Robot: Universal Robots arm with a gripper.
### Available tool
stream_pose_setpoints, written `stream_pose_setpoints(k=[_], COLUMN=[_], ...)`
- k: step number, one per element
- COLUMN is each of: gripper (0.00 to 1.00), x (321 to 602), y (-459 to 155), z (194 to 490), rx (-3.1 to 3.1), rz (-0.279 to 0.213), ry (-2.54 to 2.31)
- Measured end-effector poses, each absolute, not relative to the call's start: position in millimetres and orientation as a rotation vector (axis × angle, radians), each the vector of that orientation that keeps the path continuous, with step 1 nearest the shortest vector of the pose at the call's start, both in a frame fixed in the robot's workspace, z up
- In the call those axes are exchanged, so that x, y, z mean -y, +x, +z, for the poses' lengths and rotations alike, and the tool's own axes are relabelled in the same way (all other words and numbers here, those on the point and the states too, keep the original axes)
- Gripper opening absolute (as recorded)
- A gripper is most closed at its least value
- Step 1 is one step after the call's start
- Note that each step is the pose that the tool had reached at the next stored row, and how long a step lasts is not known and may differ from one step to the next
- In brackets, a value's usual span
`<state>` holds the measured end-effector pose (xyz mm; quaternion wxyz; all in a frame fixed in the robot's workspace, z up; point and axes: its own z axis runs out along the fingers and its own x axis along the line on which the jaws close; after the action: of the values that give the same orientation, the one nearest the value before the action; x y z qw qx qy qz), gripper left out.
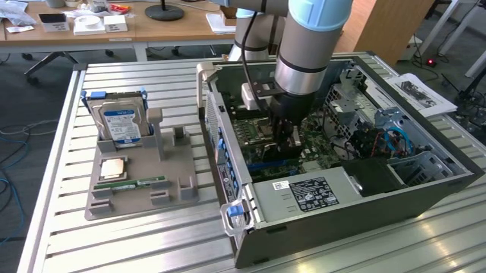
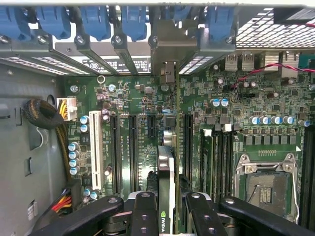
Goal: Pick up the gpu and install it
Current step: 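Insert the gpu into the slot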
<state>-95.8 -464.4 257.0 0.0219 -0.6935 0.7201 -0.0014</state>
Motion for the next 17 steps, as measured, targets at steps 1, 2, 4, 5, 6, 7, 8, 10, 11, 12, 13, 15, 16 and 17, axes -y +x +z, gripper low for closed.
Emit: stream_pose_setpoints(k=[1, 2, 4, 5, 6, 7, 8, 10, 11, 12, 13, 15, 16, 17], gripper=[0.27, 0.27, 0.27, 0.27, 0.27, 0.27, 0.27, 0.27, 0.27, 0.27, 0.27, 0.27, 0.27, 0.27], x=[464.4, 464.3, 464.4, 464.4, 464.4, 464.4, 464.4, 464.4, 464.4, 464.3, 464.3, 464.4, 464.4, 464.4], y=[-95.8, -95.8, -95.8, -95.8, -95.8, -95.8, -95.8, -95.8, -95.8, -95.8, -95.8, -95.8, -95.8, -95.8], z=[257.8, 258.2, 258.3, 258.1, 258.1, 258.0, 257.8, 257.4, 257.1, 256.7, 256.2, 255.3, 254.8, 254.6], rx=[-2.231, -2.231, -2.231, -2.232, -2.232, -2.232, -2.231, -2.232, -2.232, -2.231, -2.231, -2.232, -2.232, -2.232], rz=[-0.004, -0.003, -0.003, -0.003, -0.003, -0.003, -0.003, -0.003, -0.003, -0.003, -0.003, -0.003, -0.003, -0.003], ry=[-2.149, -2.149, -2.149, -2.149, -2.149, -2.149, -2.149, -2.149, -2.149, -2.149, -2.149, -2.149, -2.149, -2.149])
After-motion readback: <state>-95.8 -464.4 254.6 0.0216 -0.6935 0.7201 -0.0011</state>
